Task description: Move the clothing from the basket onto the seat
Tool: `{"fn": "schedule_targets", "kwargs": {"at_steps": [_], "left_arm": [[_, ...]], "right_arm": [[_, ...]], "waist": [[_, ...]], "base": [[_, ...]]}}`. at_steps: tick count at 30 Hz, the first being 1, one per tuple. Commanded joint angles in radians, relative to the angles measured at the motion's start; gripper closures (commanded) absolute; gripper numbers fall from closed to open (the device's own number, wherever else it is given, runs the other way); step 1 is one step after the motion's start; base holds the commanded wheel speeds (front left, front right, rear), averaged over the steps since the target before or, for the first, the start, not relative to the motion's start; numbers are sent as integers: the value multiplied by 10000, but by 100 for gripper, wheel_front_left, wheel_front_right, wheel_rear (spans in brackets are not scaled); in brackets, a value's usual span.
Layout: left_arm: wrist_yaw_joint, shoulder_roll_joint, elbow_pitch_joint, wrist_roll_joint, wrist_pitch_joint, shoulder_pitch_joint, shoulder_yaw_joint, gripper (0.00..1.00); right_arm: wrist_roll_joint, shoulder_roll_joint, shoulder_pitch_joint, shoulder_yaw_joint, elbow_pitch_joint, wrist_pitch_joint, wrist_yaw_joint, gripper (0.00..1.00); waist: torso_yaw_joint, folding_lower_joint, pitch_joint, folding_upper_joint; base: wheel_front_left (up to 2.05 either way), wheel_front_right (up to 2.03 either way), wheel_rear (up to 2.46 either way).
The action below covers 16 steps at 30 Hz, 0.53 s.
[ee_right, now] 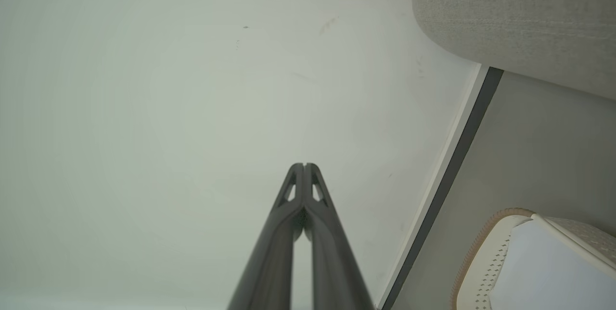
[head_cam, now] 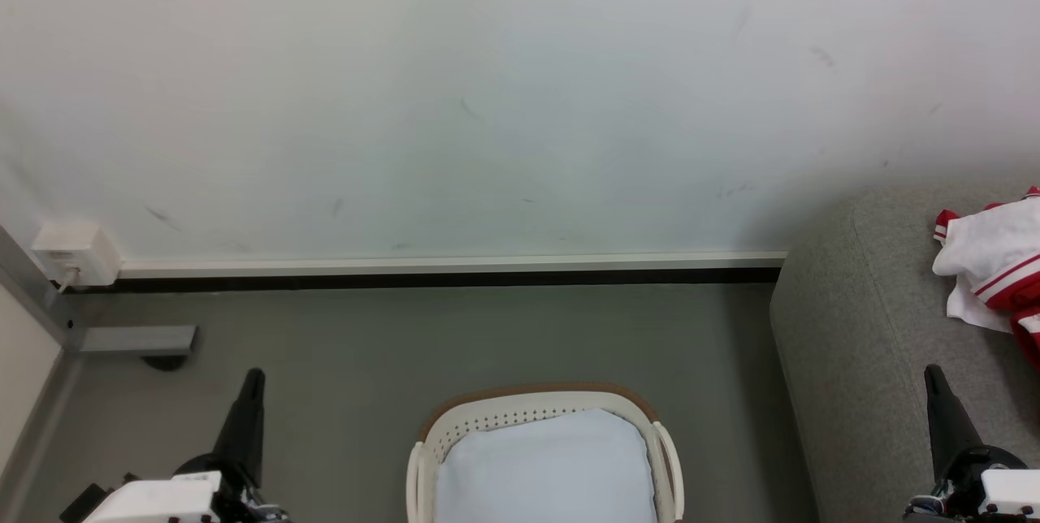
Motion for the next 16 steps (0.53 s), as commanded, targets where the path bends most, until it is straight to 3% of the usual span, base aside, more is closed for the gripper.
{"fn": "schedule_targets", "kwargs": {"at_steps": [1,16], "left_arm": [[-22,71,-38,-120,51,-63,10,100],[-22,71,-39,-121,51,-63,11,100]], "right_arm": [[-5,-1,-39,-33,-44,46,-21,100],[-5,-1,-38,-33,-44,46,-21,100]], "waist": [[0,0,0,0],[0,0,0,0]], "base": [[0,0,0],[0,0,0]]}}
